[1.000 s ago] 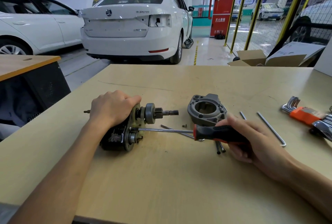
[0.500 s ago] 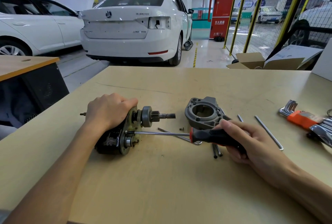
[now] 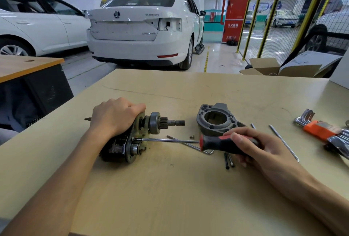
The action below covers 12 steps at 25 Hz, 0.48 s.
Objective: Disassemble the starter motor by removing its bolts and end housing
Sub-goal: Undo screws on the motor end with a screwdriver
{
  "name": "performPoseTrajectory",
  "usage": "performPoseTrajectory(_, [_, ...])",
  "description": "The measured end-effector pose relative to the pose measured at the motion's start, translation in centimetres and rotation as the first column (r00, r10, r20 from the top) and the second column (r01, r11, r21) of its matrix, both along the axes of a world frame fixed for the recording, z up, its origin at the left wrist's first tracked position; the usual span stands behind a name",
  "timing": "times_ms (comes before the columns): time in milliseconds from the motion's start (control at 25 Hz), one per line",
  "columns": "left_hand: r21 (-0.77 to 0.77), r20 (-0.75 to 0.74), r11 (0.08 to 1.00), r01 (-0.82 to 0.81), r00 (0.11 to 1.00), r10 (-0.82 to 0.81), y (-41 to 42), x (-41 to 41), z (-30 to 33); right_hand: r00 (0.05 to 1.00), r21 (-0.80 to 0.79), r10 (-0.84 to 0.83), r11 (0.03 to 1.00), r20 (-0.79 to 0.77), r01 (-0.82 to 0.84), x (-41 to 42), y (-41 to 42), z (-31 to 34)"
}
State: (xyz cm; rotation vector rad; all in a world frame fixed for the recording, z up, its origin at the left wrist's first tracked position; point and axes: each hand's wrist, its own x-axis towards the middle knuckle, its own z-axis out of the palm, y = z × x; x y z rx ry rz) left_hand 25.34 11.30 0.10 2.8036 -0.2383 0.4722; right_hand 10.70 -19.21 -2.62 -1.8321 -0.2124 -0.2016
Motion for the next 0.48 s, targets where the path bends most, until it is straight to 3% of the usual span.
performPoseTrajectory(200, [-0.001, -0.009, 1.000, 0.000, 1.000, 0.000, 0.1, 0.0, 0.0, 1.000, -0.050, -0.001, 0.999, 0.022, 0.002, 0.1, -0.7, -0.2])
performPoseTrajectory(360, [-0.012, -0.003, 1.000, -0.001, 1.000, 0.001, 0.0, 0.0, 0.1, 0.986, 0.247, 0.100, 0.967, -0.131, -0.065, 0.5, 0.0, -0.1])
performPoseTrajectory(480, [-0.016, -0.015, 1.000, -0.006, 1.000, 0.006, -0.1, -0.1, 0.1, 0.970, 0.270, 0.147, 0.958, -0.194, -0.091, 0.6, 0.3, -0.2])
